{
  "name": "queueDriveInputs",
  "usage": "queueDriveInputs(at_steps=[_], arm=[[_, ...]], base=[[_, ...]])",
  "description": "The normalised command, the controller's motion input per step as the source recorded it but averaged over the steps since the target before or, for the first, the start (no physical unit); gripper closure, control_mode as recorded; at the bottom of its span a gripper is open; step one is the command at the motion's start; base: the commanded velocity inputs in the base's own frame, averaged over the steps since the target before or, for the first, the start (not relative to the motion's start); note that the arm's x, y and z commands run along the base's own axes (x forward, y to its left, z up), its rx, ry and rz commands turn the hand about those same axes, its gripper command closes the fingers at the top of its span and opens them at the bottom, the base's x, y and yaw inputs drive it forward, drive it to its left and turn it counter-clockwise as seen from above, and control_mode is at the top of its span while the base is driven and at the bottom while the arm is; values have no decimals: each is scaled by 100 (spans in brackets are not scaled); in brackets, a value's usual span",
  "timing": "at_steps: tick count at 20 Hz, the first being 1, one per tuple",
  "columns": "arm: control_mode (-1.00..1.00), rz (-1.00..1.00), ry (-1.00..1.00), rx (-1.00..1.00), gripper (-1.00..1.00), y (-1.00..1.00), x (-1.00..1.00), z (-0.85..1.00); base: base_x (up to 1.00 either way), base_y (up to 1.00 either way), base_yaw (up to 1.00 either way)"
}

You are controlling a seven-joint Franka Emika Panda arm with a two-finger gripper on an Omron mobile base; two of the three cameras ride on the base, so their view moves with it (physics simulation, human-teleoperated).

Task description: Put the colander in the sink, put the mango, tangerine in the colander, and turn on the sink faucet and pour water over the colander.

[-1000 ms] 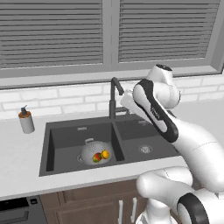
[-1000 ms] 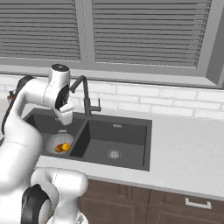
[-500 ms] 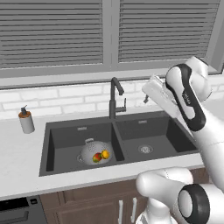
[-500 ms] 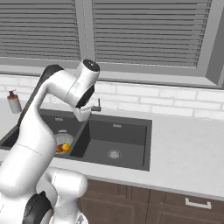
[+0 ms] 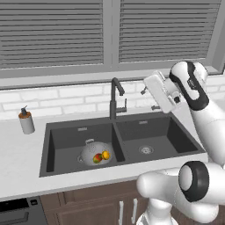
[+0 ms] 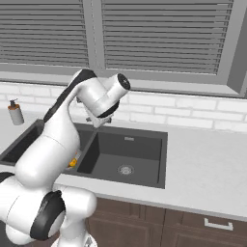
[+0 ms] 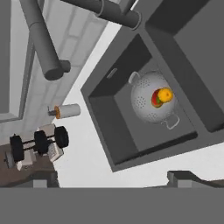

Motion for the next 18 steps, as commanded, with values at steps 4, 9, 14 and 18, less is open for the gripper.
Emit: queueDriveInputs(at_steps=[4, 9, 14, 18], arm=[[-100, 9, -13, 20, -100, 10, 50, 17], [-100, 7, -10, 19, -100, 29, 54, 12], [-100, 7, -7, 14, -100, 34, 60, 0], [-100, 7, -6, 8, -100, 21, 49, -4]], base=[[0, 0, 0], [0, 0, 0], [0, 0, 0], [0, 0, 0]])
